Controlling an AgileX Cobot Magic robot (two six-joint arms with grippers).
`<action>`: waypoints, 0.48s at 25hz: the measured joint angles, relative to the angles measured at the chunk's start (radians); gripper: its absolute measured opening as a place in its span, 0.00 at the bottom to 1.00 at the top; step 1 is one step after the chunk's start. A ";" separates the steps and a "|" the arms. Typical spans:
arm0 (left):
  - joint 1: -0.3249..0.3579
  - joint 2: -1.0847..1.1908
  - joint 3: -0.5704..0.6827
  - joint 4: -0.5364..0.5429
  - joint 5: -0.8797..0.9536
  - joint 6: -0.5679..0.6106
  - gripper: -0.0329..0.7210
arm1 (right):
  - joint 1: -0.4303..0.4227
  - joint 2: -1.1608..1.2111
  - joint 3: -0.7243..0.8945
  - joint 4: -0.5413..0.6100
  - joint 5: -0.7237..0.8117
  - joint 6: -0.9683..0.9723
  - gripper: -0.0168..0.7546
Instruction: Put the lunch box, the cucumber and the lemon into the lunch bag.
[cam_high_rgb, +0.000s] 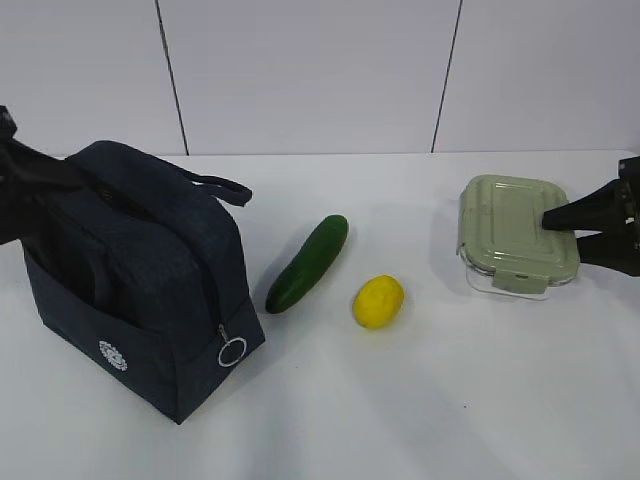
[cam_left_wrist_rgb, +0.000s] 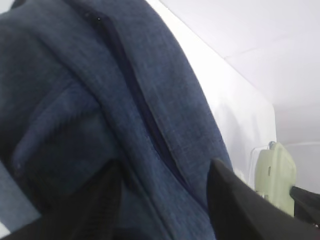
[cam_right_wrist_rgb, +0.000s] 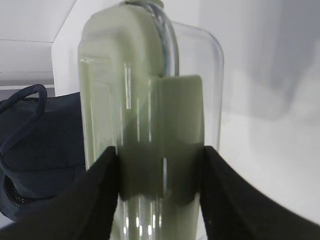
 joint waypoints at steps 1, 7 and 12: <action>0.000 0.019 -0.014 -0.001 0.012 0.006 0.58 | 0.000 0.000 0.000 0.000 0.000 0.000 0.49; 0.000 0.082 -0.049 0.029 0.093 0.032 0.58 | 0.000 -0.004 0.000 0.000 0.000 0.000 0.49; 0.000 0.082 -0.049 0.097 0.090 0.038 0.58 | 0.000 -0.019 0.000 0.002 0.000 -0.006 0.49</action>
